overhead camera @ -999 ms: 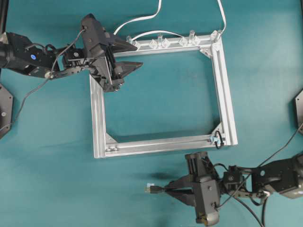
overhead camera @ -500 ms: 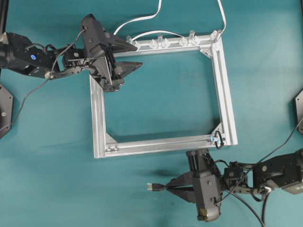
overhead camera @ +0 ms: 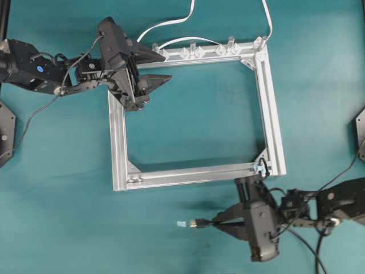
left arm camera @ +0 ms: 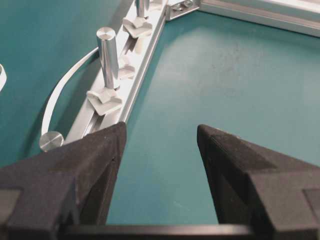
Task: Insert the wire through the string loop located on the right side.
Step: 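Lift the cable and carry it right toward the frame's bottom-right corner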
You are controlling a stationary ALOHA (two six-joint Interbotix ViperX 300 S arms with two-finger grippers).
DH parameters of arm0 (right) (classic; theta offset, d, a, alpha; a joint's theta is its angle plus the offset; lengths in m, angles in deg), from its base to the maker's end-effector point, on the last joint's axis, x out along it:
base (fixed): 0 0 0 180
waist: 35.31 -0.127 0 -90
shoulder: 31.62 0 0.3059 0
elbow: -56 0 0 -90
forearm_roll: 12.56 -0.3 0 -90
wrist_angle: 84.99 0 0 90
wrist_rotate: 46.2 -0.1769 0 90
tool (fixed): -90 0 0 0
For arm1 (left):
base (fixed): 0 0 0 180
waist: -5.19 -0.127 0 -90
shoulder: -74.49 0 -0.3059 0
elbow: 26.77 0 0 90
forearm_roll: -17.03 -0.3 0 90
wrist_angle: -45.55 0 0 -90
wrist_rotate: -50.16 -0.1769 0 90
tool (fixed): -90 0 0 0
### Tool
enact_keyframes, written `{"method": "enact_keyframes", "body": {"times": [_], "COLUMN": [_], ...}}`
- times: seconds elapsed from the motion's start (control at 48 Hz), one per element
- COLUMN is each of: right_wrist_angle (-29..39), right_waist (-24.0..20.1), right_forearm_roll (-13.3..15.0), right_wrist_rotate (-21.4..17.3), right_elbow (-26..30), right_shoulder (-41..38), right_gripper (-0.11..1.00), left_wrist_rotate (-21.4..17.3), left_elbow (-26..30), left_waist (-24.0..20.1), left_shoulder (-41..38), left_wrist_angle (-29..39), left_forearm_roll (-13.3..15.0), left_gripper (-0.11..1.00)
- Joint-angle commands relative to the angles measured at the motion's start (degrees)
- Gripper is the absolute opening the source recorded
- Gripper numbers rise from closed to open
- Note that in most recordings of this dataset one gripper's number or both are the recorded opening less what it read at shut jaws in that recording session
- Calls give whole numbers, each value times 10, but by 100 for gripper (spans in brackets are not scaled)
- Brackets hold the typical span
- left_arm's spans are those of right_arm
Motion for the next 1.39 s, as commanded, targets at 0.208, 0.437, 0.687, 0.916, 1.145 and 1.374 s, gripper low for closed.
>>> {"method": "enact_keyframes", "body": {"times": [0.208, 0.437, 0.687, 0.916, 1.145, 1.374], "right_wrist_angle": [26, 68, 89, 103, 121, 142], "right_waist": [-11, -34, -51, -54, -54, -54], "right_forearm_roll": [1, 1, 0, 0, 0, 0], "right_wrist_rotate": [-1, -4, -6, -6, -6, -6], "right_elbow": [-58, -100, -143, -185, -214, -233], "right_shoulder": [76, 130, 186, 228, 258, 284], "right_gripper": [10, 10, 10, 10, 10, 10], "left_wrist_rotate": [4, 4, 4, 4, 4, 4], "left_elbow": [4, 7, 8, 8, 9, 9], "left_waist": [1, 0, 0, 1, 0, 0], "left_shoulder": [16, 16, 16, 16, 16, 16], "left_wrist_angle": [-2, -3, -3, -2, -2, -2], "left_forearm_roll": [-2, -2, -2, -2, -2, -2], "left_gripper": [61, 61, 61, 61, 61, 61]}}
